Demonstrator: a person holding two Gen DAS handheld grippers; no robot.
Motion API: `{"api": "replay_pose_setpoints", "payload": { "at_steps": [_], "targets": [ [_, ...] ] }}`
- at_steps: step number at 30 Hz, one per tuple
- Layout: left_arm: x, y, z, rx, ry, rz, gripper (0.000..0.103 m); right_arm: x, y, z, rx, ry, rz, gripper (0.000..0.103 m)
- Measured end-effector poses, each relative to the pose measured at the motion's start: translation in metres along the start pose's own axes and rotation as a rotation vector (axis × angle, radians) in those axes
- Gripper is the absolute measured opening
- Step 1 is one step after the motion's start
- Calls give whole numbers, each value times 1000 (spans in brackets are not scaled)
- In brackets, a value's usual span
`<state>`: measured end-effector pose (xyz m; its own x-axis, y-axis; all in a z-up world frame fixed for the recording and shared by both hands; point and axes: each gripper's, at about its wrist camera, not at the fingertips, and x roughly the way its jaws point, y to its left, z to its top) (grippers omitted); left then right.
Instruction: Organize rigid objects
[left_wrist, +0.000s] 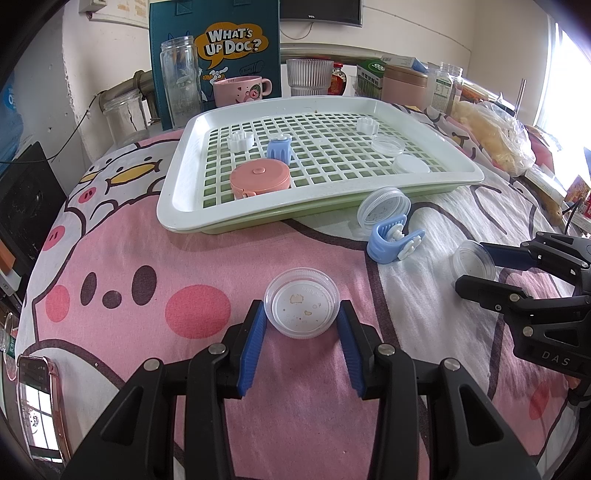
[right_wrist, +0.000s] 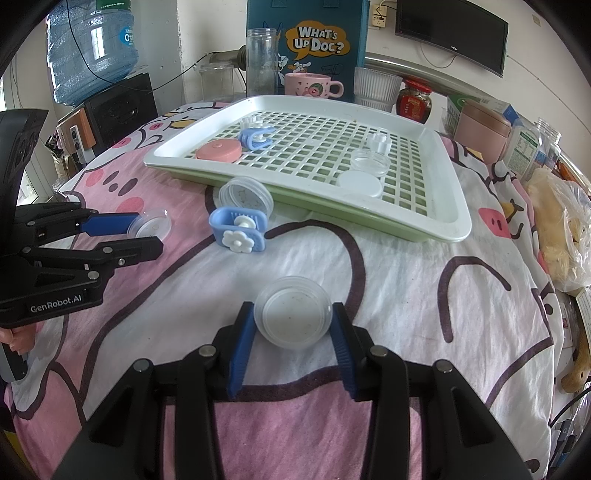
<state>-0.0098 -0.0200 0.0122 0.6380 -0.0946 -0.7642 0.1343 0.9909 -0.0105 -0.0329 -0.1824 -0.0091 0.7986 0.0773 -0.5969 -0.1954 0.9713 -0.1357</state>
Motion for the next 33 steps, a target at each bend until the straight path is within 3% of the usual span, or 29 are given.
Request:
{"api": "replay_pose_setpoints", "payload": {
  "at_steps": [15, 22, 25, 28, 33],
  "targets": [
    [0, 1, 0, -2, -2, -3, 39, -1, 0, 0, 11, 0, 13, 40],
    [-11, 6, 6, -26, 1, -61, 38, -11, -18, 4, 110, -4, 123, 39],
    [-33, 14, 28, -30, -60, -45, 38, -42, -36, 21, 134, -87, 148, 39],
    [-44, 28, 60, -46, -102, -21, 38, -65, -57, 48, 125, -168, 94, 39],
    [-17, 51, 114, -48, -94, 46, 38, -44, -79, 92, 77, -152, -5, 39]
  ]
}}
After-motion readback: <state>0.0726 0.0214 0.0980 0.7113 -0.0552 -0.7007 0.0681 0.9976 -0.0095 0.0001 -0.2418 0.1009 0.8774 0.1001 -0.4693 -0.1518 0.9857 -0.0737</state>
